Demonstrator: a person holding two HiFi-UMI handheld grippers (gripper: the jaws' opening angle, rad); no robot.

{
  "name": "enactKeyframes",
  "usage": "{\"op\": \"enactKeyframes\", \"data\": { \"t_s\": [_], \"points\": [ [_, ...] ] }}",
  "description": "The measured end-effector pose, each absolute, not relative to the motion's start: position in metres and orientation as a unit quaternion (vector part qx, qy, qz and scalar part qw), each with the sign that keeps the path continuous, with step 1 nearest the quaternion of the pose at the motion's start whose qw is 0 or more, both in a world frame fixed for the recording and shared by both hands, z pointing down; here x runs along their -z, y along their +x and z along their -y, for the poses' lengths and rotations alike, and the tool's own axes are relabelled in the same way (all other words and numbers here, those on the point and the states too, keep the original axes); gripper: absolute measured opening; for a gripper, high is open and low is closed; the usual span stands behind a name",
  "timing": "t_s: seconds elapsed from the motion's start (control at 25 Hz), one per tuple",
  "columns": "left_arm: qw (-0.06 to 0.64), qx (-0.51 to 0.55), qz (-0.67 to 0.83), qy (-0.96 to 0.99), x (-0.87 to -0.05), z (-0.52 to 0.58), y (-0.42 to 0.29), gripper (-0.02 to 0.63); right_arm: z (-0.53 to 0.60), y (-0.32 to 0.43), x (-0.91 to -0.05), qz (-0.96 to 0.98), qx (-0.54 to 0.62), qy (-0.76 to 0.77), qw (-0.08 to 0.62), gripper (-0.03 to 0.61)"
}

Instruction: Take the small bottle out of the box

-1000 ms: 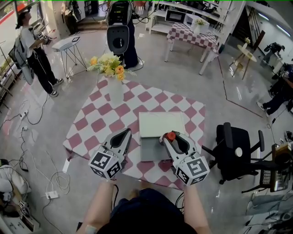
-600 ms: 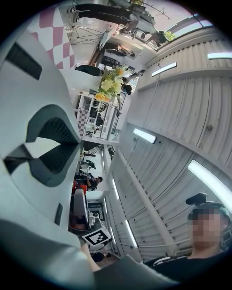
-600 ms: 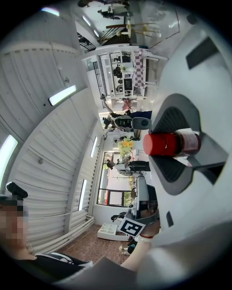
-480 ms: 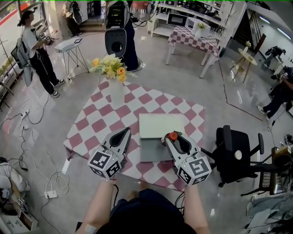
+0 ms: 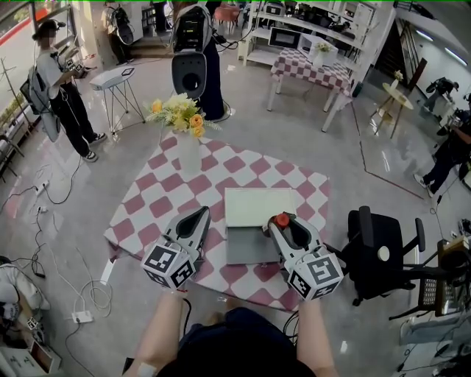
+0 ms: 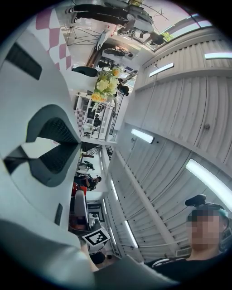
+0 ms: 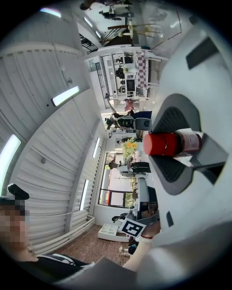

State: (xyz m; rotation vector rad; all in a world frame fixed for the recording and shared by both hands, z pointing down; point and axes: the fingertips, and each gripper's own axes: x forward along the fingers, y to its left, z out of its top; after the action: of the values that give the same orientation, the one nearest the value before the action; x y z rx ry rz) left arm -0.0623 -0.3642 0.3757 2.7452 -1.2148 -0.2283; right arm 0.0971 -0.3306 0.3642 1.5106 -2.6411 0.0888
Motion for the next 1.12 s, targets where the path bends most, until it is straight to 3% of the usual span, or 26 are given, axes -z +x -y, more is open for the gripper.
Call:
{"op": "enactKeyframes", "data": {
  "t_s": [1.12],
  "points": [
    [0.055, 0.088, 0.413, 0.905, -0.365, 0.37, -0.071, 0.002, 0.34, 0.096, -0.346, 0.869, -0.015, 0.494, 0.032, 0.147]
  ]
}}
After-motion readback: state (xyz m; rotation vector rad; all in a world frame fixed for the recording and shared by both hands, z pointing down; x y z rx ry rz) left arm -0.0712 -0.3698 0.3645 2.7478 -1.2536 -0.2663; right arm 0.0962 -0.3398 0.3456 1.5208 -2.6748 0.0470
